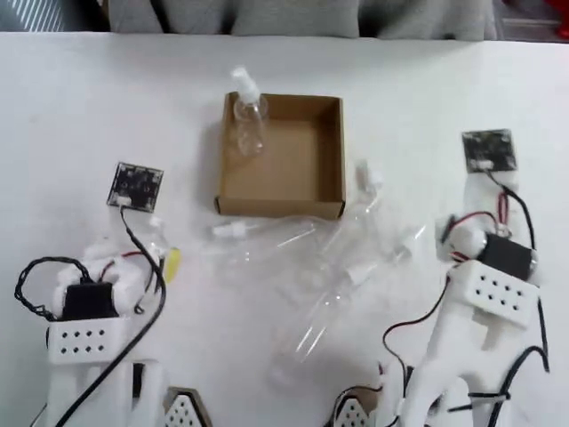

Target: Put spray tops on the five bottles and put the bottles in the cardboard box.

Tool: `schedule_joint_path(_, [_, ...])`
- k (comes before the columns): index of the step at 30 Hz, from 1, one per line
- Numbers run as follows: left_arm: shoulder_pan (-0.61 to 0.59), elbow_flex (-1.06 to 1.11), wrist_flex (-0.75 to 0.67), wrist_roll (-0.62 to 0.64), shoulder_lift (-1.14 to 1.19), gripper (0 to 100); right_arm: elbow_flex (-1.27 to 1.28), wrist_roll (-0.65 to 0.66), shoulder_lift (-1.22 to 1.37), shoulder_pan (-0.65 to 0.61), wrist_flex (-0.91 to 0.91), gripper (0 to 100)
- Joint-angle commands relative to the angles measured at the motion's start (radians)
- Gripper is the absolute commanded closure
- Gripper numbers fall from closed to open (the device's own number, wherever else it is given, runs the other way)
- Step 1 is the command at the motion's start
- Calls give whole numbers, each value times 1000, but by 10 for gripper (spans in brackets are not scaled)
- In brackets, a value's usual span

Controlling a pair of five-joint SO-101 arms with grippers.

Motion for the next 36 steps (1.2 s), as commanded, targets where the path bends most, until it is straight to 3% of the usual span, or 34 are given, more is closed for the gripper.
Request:
schedule_joint_path(1, [-16,9,-41,-2,-21,980,-95,-17,5,-174,5,929])
schedule_joint_path(8, [-19,-40,-77,0,162,980,-365,-18,309,-262,54,929])
schedule_joint_path(15, [-88,-120,-264,-5,492,980,-614,-14,616,-298,82,924])
schedule_joint_path(20, [-88,-203,-279,-8,653,980,-772,-17,831,-344,87,924])
schedule_joint_path(36, [-85,-233,-285,-9,713,980,-1119,-9,1237,-380,177,854])
